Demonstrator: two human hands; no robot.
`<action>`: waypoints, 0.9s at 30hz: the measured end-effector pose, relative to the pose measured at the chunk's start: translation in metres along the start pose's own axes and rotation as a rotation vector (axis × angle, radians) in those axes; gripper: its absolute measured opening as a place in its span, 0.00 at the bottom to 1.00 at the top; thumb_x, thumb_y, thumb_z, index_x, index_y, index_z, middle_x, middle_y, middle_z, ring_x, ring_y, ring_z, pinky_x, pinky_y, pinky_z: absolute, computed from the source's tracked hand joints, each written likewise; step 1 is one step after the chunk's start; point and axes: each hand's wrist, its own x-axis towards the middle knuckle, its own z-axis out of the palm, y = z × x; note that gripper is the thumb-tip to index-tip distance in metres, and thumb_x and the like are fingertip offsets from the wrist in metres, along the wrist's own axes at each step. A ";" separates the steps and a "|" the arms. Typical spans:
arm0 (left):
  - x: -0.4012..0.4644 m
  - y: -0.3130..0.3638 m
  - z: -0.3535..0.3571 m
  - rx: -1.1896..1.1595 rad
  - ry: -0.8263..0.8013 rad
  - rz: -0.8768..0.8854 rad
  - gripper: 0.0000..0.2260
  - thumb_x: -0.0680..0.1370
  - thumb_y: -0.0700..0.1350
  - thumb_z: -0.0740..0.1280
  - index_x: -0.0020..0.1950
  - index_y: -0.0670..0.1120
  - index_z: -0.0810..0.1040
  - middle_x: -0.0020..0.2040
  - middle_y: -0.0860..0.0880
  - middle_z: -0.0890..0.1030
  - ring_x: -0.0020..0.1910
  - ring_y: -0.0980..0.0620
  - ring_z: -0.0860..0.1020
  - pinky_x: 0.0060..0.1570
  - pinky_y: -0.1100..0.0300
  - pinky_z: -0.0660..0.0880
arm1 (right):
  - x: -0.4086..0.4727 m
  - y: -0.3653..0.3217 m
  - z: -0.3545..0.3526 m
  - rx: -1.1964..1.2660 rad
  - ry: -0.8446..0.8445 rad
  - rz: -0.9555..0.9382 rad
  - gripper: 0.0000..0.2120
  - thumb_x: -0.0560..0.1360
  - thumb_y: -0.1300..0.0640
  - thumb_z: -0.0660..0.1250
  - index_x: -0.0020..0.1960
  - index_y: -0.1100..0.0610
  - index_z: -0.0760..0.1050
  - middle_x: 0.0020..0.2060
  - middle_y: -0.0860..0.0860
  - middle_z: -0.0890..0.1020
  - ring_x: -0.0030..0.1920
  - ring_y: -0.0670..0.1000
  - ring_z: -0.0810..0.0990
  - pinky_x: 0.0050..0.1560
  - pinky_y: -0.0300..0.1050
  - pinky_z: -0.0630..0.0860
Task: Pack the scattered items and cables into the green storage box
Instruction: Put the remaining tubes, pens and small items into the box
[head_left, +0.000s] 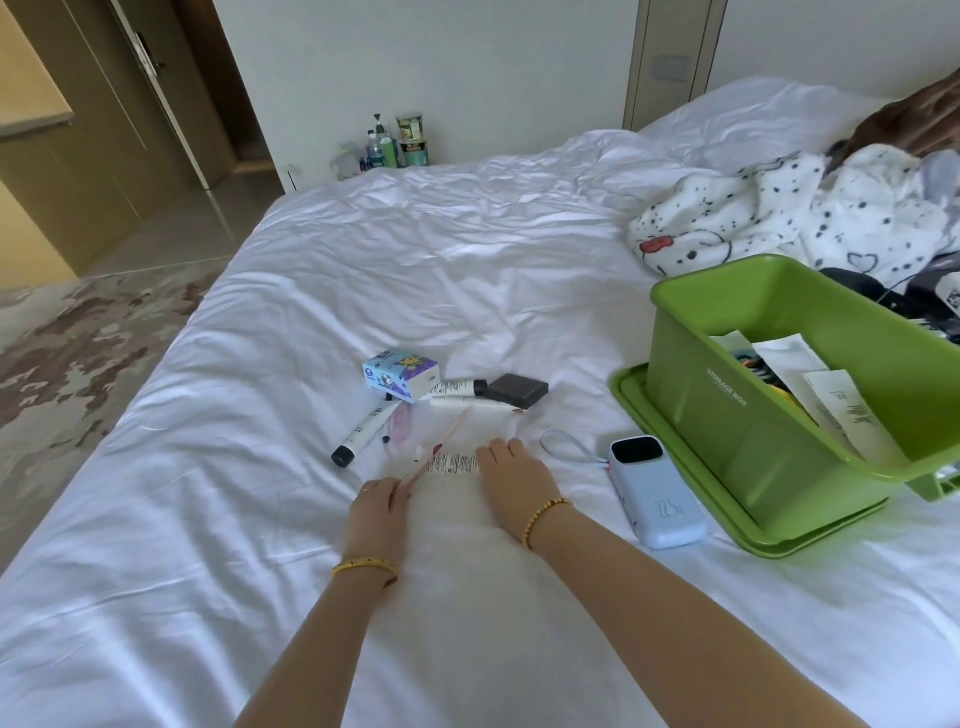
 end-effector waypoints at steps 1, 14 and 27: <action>-0.005 0.000 -0.001 -0.038 0.002 -0.015 0.11 0.80 0.42 0.58 0.46 0.39 0.78 0.48 0.43 0.76 0.47 0.45 0.73 0.42 0.61 0.62 | -0.006 -0.001 0.000 0.001 0.000 0.010 0.19 0.76 0.64 0.56 0.67 0.62 0.60 0.63 0.58 0.68 0.62 0.58 0.67 0.55 0.50 0.71; -0.057 0.104 -0.007 -0.520 0.126 -0.125 0.19 0.82 0.45 0.51 0.33 0.43 0.69 0.38 0.43 0.75 0.42 0.44 0.74 0.48 0.53 0.72 | -0.086 0.034 -0.093 0.787 0.296 0.315 0.10 0.79 0.57 0.56 0.56 0.61 0.70 0.43 0.57 0.77 0.43 0.57 0.76 0.38 0.41 0.65; -0.117 0.334 0.068 -0.651 -0.398 0.139 0.23 0.82 0.54 0.47 0.52 0.39 0.74 0.37 0.46 0.74 0.32 0.49 0.73 0.34 0.59 0.74 | -0.164 0.195 -0.181 0.732 0.631 0.651 0.13 0.79 0.57 0.55 0.58 0.65 0.68 0.41 0.60 0.76 0.40 0.58 0.74 0.40 0.48 0.70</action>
